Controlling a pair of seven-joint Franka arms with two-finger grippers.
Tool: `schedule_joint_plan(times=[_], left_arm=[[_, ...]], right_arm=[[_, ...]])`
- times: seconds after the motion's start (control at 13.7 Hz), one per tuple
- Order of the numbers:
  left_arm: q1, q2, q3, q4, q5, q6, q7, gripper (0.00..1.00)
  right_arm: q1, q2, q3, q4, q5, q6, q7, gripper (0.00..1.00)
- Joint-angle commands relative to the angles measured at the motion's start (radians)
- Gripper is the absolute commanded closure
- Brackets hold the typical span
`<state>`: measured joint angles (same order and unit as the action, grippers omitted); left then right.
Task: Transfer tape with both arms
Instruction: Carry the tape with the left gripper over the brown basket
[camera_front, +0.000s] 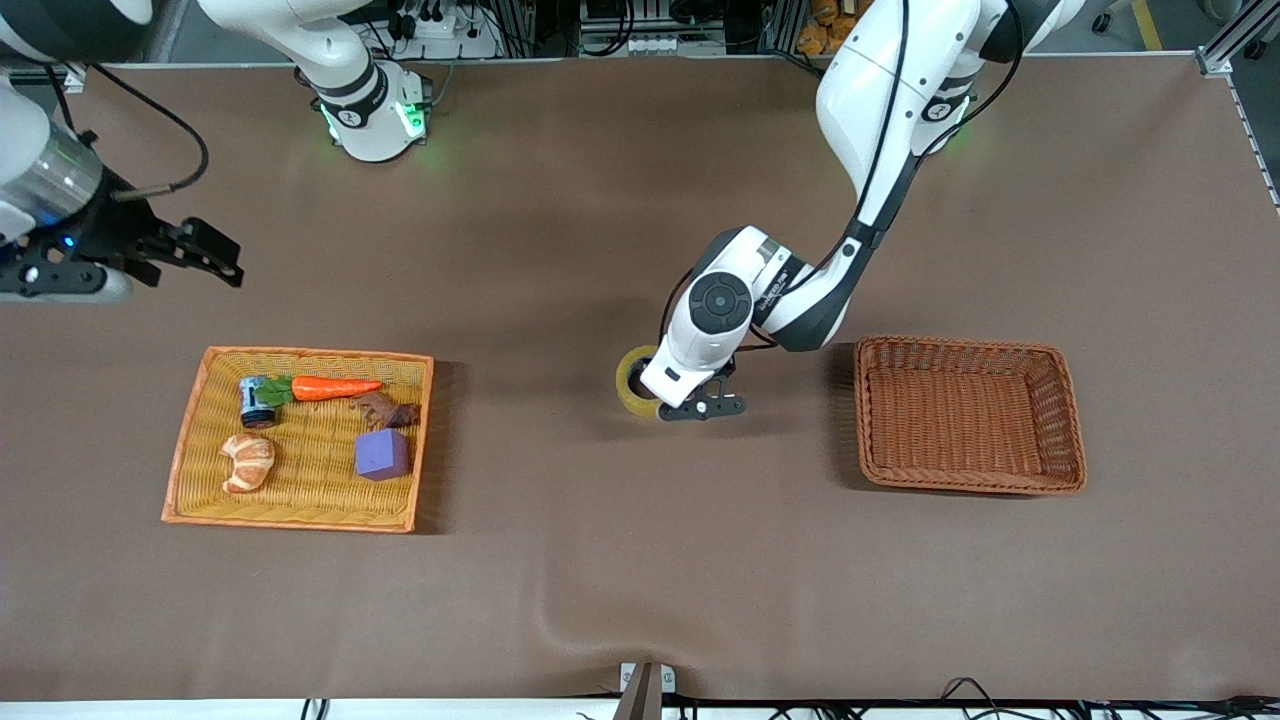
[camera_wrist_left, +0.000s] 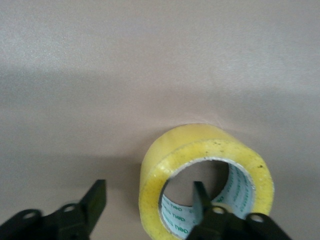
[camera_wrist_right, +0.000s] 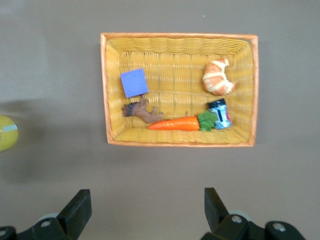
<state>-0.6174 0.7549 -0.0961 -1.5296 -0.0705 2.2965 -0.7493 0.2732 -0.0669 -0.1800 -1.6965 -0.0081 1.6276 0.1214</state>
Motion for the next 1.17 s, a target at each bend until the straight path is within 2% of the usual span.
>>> schedule_joint_plan(times=[0.0, 0.15, 0.44, 0.59, 0.88, 1.1], left_arm=[[-0.002, 0.003, 0.006, 0.000, -0.006, -0.002, -0.007, 1.00], [-0.001, 0.003, 0.007, -0.012, -0.006, -0.005, -0.007, 1.00], [0.011, -0.022, 0.012, -0.014, -0.006, -0.061, -0.007, 1.00], [0.034, -0.092, 0.022, -0.014, -0.005, -0.153, -0.005, 1.00], [0.169, -0.261, 0.024, -0.014, 0.008, -0.356, 0.051, 1.00], [0.249, -0.368, 0.019, -0.102, 0.164, -0.391, 0.134, 1.00]], right_arm=[[-0.011, -0.056, 0.007, -0.011, -0.032, -0.046, -0.009, 0.00], [-0.028, -0.048, -0.001, 0.038, -0.032, -0.080, -0.009, 0.00], [-0.089, -0.040, -0.001, 0.060, -0.017, -0.080, -0.017, 0.00], [-0.115, -0.039, -0.003, 0.061, -0.016, -0.078, -0.081, 0.00], [-0.151, -0.001, -0.001, 0.066, -0.015, -0.074, -0.148, 0.00], [-0.155, 0.021, -0.001, 0.090, -0.016, -0.078, -0.147, 0.00]])
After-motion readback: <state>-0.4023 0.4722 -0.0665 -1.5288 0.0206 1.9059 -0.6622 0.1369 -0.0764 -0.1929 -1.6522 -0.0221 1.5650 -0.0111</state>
